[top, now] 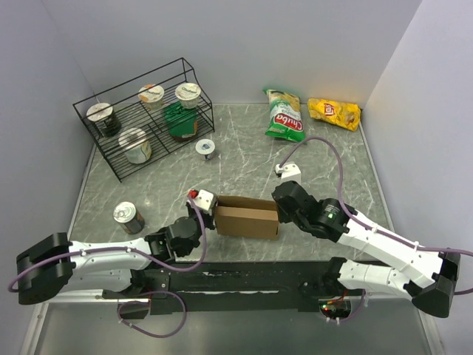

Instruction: Fold the paper box

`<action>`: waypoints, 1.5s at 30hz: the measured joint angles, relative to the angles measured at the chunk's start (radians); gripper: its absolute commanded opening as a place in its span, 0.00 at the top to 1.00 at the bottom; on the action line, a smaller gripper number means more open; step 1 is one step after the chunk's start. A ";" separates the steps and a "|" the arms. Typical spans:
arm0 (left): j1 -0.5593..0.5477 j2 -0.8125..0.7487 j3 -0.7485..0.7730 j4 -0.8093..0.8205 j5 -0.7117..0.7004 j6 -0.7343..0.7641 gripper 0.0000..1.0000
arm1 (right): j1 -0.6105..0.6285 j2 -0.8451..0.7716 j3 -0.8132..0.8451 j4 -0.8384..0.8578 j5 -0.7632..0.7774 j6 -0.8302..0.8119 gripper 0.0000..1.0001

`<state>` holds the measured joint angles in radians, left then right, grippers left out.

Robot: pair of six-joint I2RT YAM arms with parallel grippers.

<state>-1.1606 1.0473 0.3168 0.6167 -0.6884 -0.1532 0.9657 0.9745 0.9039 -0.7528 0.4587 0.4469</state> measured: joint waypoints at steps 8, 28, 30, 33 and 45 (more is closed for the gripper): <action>-0.065 0.093 0.067 -0.032 -0.142 0.036 0.99 | -0.011 -0.016 0.001 -0.011 -0.030 0.011 1.00; -0.224 0.267 0.164 -0.058 -0.489 0.100 0.99 | -0.018 -0.039 -0.013 0.001 -0.055 0.100 1.00; -0.224 0.266 0.165 -0.060 -0.488 0.097 0.99 | -0.019 -0.044 -0.026 0.013 -0.056 0.106 1.00; -0.225 0.266 0.172 -0.075 -0.486 0.084 0.99 | -0.021 -0.063 -0.070 0.035 -0.063 0.121 1.00; -0.227 0.305 0.238 -0.198 -0.523 -0.005 0.99 | 0.028 -0.119 -0.165 0.087 -0.026 0.170 1.00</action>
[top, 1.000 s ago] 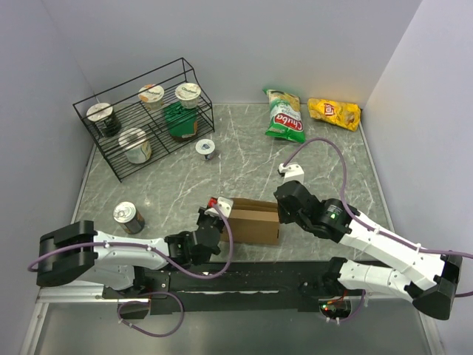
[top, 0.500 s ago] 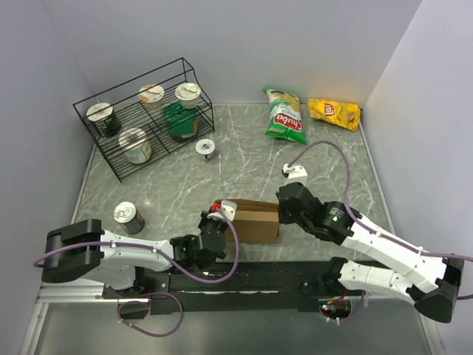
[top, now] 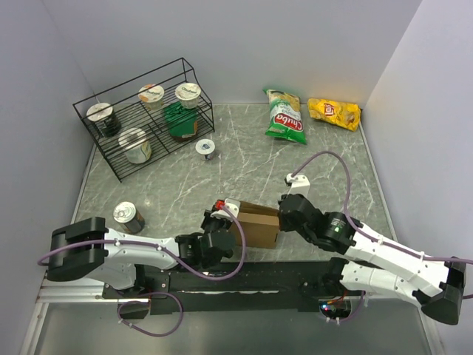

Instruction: Fold the paper box

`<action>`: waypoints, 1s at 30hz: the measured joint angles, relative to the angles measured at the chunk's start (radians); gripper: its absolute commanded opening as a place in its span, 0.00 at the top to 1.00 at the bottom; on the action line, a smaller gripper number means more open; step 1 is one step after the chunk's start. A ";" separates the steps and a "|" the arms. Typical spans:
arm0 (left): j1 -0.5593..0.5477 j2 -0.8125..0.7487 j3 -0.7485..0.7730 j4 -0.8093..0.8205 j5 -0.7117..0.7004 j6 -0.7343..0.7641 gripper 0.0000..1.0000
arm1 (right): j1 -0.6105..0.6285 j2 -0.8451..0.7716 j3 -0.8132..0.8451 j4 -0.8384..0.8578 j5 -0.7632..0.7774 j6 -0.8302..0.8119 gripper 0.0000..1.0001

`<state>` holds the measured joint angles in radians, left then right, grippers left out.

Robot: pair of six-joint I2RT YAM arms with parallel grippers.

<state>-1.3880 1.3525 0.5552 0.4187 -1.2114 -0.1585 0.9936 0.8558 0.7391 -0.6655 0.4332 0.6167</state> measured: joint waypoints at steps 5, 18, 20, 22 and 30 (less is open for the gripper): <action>0.001 0.011 0.047 -0.109 -0.002 -0.080 0.99 | 0.082 -0.002 -0.014 -0.019 0.080 0.026 1.00; 0.001 -0.064 0.058 -0.296 0.104 -0.294 0.72 | 0.216 -0.031 -0.040 -0.099 0.173 0.124 1.00; -0.003 -0.075 0.058 -0.304 0.130 -0.312 0.59 | 0.223 -0.043 -0.046 -0.100 0.172 0.127 1.00; -0.006 -0.090 0.058 -0.315 0.156 -0.324 0.52 | 0.228 -0.051 -0.046 -0.099 0.170 0.128 1.00; -0.017 -0.261 0.044 -0.332 0.247 -0.339 0.31 | 0.264 -0.071 -0.062 -0.089 0.150 0.126 1.00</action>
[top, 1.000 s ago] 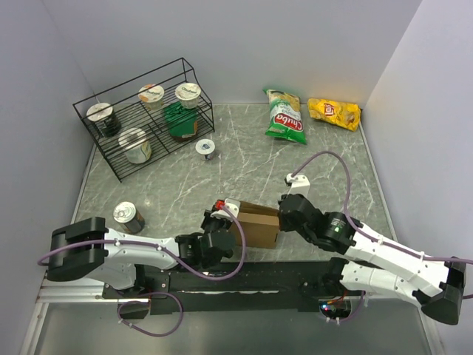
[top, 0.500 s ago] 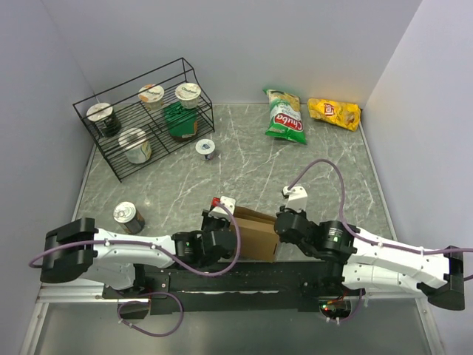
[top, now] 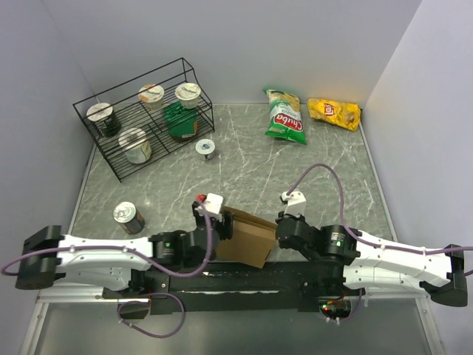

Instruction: Fold the paper box

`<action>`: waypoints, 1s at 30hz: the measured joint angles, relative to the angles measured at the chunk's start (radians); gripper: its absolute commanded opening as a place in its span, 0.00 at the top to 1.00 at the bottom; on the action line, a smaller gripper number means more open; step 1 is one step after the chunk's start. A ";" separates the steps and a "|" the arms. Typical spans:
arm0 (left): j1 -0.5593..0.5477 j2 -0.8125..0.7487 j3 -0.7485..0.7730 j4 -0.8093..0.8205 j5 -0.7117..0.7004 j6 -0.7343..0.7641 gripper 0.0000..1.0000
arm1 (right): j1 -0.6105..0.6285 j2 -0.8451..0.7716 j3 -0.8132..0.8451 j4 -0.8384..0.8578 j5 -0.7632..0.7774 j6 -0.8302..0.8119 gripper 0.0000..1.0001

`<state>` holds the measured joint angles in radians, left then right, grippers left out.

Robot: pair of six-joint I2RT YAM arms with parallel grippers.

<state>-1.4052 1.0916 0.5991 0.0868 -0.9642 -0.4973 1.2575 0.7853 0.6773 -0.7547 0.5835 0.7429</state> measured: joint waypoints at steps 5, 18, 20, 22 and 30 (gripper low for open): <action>-0.007 -0.203 -0.063 0.016 0.078 -0.016 0.18 | 0.013 -0.011 0.000 0.031 0.001 -0.002 1.00; 0.085 -0.657 -0.214 -0.035 0.315 -0.048 0.02 | 0.034 -0.010 0.000 0.115 0.018 -0.016 1.00; 0.116 -0.673 -0.214 -0.061 0.346 -0.050 0.06 | 0.037 -0.010 0.000 0.120 0.026 -0.020 1.00; 0.158 -0.675 -0.214 -0.085 0.393 -0.053 0.14 | 0.040 -0.011 0.000 0.122 0.032 -0.028 1.00; 0.463 -0.509 -0.166 -0.221 0.715 -0.071 0.23 | 0.049 -0.010 0.000 0.123 0.045 -0.034 1.00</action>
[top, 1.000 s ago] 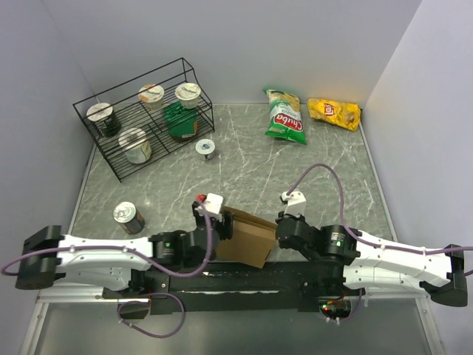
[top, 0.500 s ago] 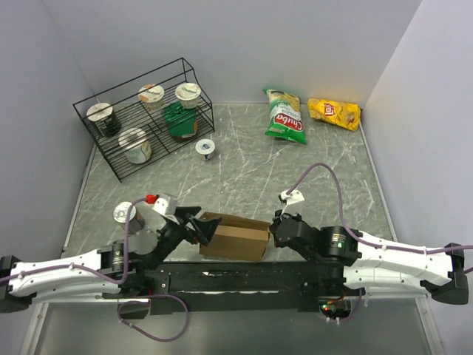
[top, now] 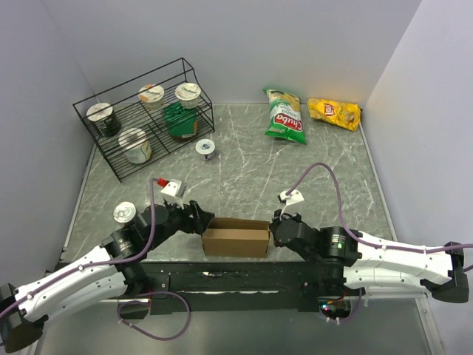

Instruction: Fold the paper box

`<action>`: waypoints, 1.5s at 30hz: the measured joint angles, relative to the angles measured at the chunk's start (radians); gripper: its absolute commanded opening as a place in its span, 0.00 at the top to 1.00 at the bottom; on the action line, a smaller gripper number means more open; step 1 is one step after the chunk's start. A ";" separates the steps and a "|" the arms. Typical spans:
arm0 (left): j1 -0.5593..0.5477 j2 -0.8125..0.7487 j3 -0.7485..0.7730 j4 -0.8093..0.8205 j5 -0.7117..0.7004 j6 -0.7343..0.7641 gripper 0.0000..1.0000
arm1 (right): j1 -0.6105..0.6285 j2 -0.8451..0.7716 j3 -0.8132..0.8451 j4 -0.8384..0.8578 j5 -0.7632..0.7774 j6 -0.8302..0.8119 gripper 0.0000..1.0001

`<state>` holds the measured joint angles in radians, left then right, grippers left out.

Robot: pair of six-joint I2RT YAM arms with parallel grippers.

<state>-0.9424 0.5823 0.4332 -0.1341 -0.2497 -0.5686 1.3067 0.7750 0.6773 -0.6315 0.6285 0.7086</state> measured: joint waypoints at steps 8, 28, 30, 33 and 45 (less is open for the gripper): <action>0.041 0.040 0.088 -0.108 0.117 -0.011 0.23 | 0.004 0.000 0.000 0.000 0.007 0.001 1.00; 0.043 0.133 0.157 -0.276 0.112 -0.008 0.55 | 0.006 0.000 0.000 0.000 0.009 0.000 1.00; 0.043 0.134 0.169 -0.280 0.111 0.000 0.59 | 0.006 0.002 0.000 0.000 0.010 0.000 1.00; 0.043 0.143 0.189 -0.299 0.113 0.011 0.66 | 0.006 0.005 0.000 0.003 0.010 0.000 1.00; 0.043 0.175 0.198 -0.314 0.122 0.034 0.76 | 0.006 0.009 0.000 0.007 0.011 0.000 1.00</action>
<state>-0.8997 0.7574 0.6308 -0.4477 -0.1276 -0.5346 1.3132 0.7837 0.6773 -0.6243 0.6395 0.7090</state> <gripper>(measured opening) 0.312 0.007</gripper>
